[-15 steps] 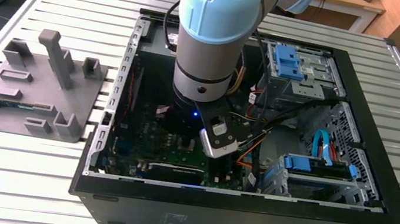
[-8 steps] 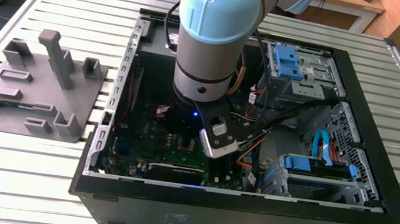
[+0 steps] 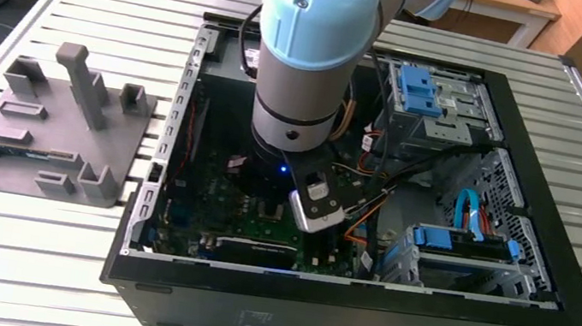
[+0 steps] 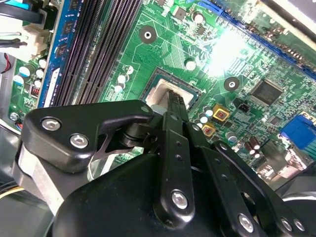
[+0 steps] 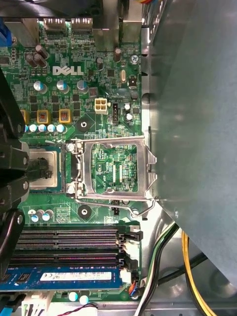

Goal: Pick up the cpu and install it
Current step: 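Place the cpu into insertion slot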

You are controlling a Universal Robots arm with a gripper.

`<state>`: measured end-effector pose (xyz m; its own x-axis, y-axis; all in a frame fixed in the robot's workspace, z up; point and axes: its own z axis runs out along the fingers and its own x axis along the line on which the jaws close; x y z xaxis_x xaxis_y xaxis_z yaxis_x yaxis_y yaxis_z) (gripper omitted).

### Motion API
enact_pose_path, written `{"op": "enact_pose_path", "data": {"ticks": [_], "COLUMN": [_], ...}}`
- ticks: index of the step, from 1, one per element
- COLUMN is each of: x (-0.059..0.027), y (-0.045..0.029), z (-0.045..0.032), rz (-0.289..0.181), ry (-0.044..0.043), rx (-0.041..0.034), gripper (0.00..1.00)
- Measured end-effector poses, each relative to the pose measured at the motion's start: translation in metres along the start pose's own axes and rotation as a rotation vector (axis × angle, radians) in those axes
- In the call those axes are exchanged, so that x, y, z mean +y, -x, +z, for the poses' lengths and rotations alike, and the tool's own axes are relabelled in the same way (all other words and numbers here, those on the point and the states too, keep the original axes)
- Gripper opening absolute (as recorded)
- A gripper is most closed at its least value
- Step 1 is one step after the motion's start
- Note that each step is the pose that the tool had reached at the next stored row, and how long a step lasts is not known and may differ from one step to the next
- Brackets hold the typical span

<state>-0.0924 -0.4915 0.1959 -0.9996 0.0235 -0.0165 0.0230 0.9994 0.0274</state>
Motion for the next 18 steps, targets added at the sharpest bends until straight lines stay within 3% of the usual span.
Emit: {"op": "enact_pose_path", "data": {"ticks": [18], "x": [-0.0001], "y": [-0.0001], "z": [0.0037], "rz": [0.0], "ry": [-0.0002], "rx": [0.0], "gripper": [0.11]}}
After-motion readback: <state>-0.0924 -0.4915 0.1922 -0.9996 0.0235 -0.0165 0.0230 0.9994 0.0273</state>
